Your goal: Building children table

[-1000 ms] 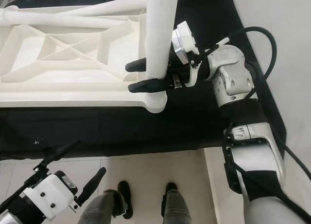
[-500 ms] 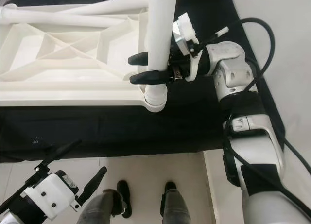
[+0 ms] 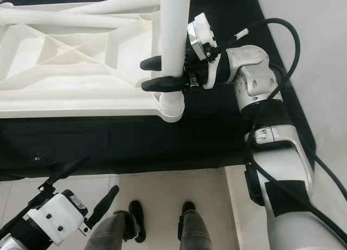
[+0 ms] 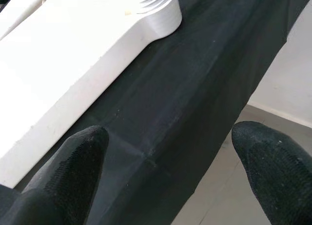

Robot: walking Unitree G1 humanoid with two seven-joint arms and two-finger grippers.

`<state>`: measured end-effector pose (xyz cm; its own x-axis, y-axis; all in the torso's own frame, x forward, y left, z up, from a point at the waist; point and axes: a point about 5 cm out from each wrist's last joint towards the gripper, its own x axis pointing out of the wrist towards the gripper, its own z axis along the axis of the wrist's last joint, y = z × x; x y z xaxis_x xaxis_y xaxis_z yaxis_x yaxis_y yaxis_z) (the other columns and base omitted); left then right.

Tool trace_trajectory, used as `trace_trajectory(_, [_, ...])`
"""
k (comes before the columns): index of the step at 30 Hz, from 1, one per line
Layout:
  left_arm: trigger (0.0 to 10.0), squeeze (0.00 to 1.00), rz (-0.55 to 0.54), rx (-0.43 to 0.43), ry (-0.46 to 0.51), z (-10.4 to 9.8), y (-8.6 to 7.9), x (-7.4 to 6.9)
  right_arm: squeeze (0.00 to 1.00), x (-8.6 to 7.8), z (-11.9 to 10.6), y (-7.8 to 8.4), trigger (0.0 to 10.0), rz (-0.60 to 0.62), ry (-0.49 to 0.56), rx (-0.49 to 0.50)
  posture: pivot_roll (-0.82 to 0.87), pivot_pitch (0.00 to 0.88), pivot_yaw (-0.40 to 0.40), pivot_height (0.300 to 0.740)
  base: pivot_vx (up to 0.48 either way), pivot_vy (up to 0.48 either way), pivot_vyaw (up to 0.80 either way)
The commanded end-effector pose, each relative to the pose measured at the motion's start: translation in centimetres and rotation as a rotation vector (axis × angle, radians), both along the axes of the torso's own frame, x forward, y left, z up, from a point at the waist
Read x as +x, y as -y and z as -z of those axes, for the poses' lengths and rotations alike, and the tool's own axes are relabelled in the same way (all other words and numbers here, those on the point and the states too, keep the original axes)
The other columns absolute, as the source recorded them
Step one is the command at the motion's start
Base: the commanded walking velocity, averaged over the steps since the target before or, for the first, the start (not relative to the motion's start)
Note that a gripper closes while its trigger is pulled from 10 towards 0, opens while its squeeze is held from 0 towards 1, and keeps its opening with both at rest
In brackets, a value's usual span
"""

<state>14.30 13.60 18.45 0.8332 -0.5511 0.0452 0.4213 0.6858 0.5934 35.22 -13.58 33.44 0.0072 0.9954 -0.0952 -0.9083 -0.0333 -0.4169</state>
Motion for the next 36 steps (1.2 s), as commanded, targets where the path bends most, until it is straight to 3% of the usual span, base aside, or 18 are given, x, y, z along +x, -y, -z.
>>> trace_trajectory(1, [10.0,0.0,-0.007,-0.001,-0.021,0.3,0.2,-0.2,0.0,0.9,3.0,-0.1,10.0,0.108,-0.088,-0.027,0.02,0.42,0.032,0.74,0.0,0.0,0.0])
trace_trajectory(9, [10.0,0.0,-0.008,-0.004,-0.018,0.4,0.3,-0.2,0.0,1.0,4.1,0.8,10.0,0.305,-0.087,0.025,0.0,0.417,0.024,0.74,0.0,0.0,0.0])
trace_trajectory(12, [10.0,0.0,-0.008,-0.007,-0.016,0.5,0.4,0.0,0.0,0.2,5.1,2.0,10.0,0.487,-0.097,0.036,-0.01,0.409,0.007,0.74,0.0,0.0,0.0])
trace_trajectory(13, [10.0,0.0,-0.008,-0.007,-0.016,0.5,0.4,0.0,0.0,0.2,5.1,2.0,10.0,0.487,-0.097,0.036,-0.01,0.409,0.007,0.74,0.0,0.0,0.0])
trace_trajectory(14, [10.0,0.0,-0.008,-0.008,-0.015,0.6,0.5,0.0,0.0,-0.3,6.2,2.2,10.0,0.614,-0.138,0.039,-0.02,0.398,-0.002,0.74,0.0,0.0,0.0])
trace_trajectory(15, [10.0,0.0,-0.008,-0.008,-0.015,0.6,0.5,0.0,0.0,-0.3,6.2,2.2,10.0,0.614,-0.138,0.039,-0.02,0.398,-0.002,0.74,0.0,0.0,0.0])
trace_trajectory(16, [10.0,0.0,-0.009,-0.01,-0.013,0.7,0.5,0.2,0.0,-1.2,8.0,2.3,10.0,0.769,-0.179,0.037,-0.03,0.391,0.001,0.74,0.0,0.0,0.0])
trace_trajectory(17, [10.0,0.0,-0.009,-0.01,-0.013,0.7,0.5,0.2,0.0,-1.2,8.0,2.3,10.0,0.769,-0.179,0.037,-0.03,0.391,0.001,0.74,0.0,0.0,0.0])
trace_trajectory(18, [10.0,0.0,-0.01,-0.012,-0.01,0.7,0.6,0.3,0.0,-2.3,9.6,2.5,10.0,0.915,-0.219,0.03,-0.03,0.389,0.003,0.74,0.0,0.0,0.0])
trace_trajectory(19, [10.0,0.0,-0.01,-0.012,-0.01,0.7,0.6,0.3,0.0,-2.3,9.6,2.5,10.0,0.915,-0.219,0.03,-0.03,0.389,0.003,0.74,0.0,0.0,0.0])
trace_trajectory(21, [10.0,0.0,-0.008,-0.014,-0.002,1.0,0.7,0.9,0.0,-4.2,11.4,2.5,10.0,1.159,-0.296,0.099,-0.05,0.359,0.008,0.74,0.0,0.0,0.0])
trace_trajectory(22, [10.0,0.0,-0.007,-0.014,0.0,1.1,0.8,1.1,0.0,-4.6,11.6,2.5,10.0,1.218,-0.313,0.127,-0.05,0.359,0.008,0.74,0.0,0.0,0.0])
trace_trajectory(31, [10.0,0.0,-0.014,-0.013,0.01,1.6,0.9,2.2,0.0,-5.2,12.3,1.3,10.0,1.332,-0.339,0.214,-0.04,0.3,0.003,0.74,0.0,0.0,0.0])
trace_trajectory(36, [10.0,0.0,-0.028,-0.003,0.017,1.8,0.6,3.0,0.0,-5.7,12.4,0.6,10.0,1.433,-0.386,0.308,-0.02,0.264,0.011,0.74,0.0,0.0,0.0])
